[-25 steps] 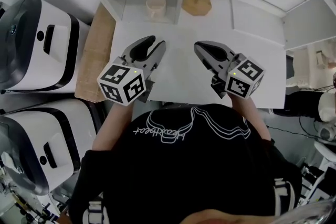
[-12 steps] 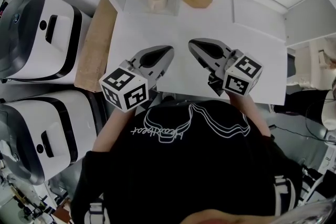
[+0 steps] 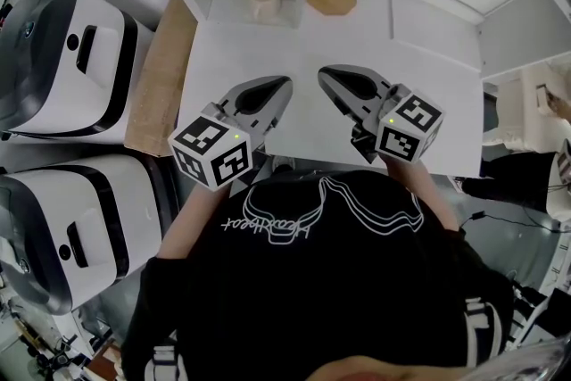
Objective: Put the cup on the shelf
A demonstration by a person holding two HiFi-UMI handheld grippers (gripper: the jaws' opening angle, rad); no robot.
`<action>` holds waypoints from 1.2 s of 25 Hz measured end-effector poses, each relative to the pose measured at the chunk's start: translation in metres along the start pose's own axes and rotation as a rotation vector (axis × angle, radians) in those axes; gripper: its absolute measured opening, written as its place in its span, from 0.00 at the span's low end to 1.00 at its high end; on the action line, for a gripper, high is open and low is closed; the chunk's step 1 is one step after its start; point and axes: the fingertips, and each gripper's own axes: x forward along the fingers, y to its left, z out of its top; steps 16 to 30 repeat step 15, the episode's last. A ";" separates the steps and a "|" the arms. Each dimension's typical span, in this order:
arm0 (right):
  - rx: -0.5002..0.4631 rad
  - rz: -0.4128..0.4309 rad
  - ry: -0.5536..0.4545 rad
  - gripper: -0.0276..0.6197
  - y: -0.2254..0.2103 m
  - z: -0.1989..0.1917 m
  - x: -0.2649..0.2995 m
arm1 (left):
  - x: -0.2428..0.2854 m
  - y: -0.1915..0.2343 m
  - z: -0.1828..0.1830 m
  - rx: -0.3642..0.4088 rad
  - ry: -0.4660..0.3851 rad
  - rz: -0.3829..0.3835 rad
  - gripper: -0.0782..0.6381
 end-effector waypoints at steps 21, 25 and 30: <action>0.009 -0.027 0.002 0.05 0.000 -0.005 0.007 | -0.007 0.019 0.002 -0.012 -0.006 0.014 0.12; 0.009 -0.027 0.002 0.05 0.000 -0.005 0.007 | -0.007 0.019 0.002 -0.012 -0.006 0.014 0.12; 0.009 -0.027 0.002 0.05 0.000 -0.005 0.007 | -0.007 0.019 0.002 -0.012 -0.006 0.014 0.12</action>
